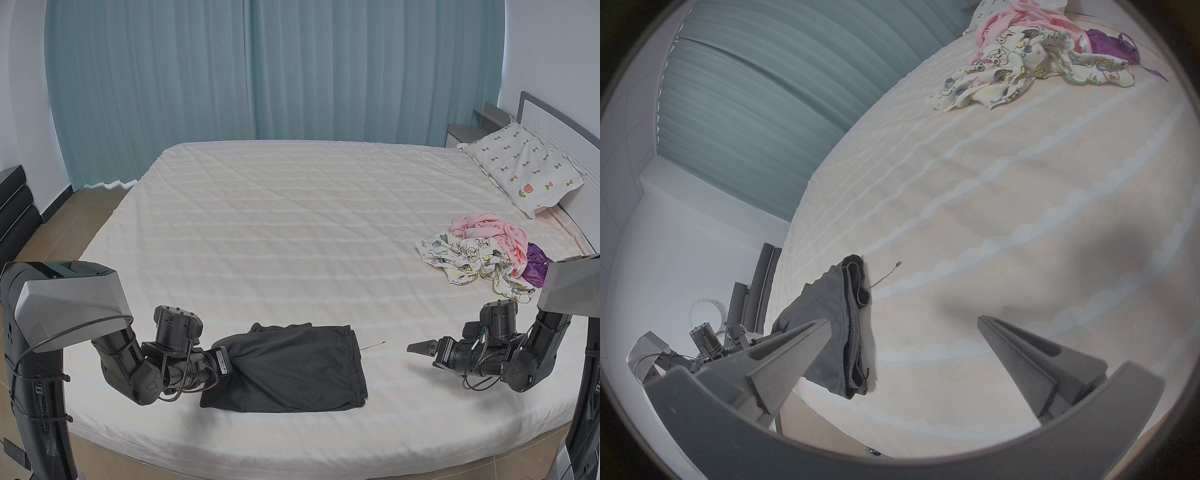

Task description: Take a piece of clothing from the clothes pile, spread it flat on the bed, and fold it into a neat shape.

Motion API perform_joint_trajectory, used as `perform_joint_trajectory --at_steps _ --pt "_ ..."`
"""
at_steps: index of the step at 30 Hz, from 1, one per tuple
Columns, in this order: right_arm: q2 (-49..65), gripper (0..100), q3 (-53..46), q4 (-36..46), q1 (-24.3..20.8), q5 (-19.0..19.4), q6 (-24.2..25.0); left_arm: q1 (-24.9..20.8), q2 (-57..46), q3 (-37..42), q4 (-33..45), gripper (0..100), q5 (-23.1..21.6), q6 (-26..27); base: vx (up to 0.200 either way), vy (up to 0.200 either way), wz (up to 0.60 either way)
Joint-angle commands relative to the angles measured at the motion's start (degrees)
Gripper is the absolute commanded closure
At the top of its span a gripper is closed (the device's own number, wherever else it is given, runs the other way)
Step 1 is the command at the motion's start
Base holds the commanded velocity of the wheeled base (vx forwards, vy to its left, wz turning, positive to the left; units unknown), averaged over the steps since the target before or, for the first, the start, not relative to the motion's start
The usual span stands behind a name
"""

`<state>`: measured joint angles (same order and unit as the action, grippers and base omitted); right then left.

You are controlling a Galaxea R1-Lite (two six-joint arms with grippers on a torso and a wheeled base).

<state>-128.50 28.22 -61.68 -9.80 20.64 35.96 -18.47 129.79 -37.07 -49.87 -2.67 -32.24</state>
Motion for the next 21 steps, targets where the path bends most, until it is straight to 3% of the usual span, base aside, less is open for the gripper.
perform_joint_trajectory --at_steps 1,4,14,15,21 --pt "-0.1 0 0.0 0.0 -0.1 0.1 0.1 0.4 -0.2 0.2 -0.1 100 -0.1 -0.2 0.0 0.2 0.0" --pt "-0.1 0 0.0 0.0 -0.2 0.0 0.0 0.4 -0.1 0.2 -0.1 100 -0.1 -1.1 0.0 0.2 0.0" --pt "-0.1 0 -0.4 0.0 -2.1 -0.2 0.0 0.2 0.1 3.2 -4.6 100 -0.2 -1.2 0.0 0.0 0.0" --pt "-0.1 0 -0.5 0.0 -2.1 -0.2 0.0 0.2 0.2 3.5 -5.3 0 -0.2 -1.2 0.0 0.0 0.0" --pt "0.0 0 -1.5 -1.2 -2.5 -0.3 0.0 0.2 0.2 4.8 -6.6 0 -0.1 -1.1 0.0 0.0 0.0"
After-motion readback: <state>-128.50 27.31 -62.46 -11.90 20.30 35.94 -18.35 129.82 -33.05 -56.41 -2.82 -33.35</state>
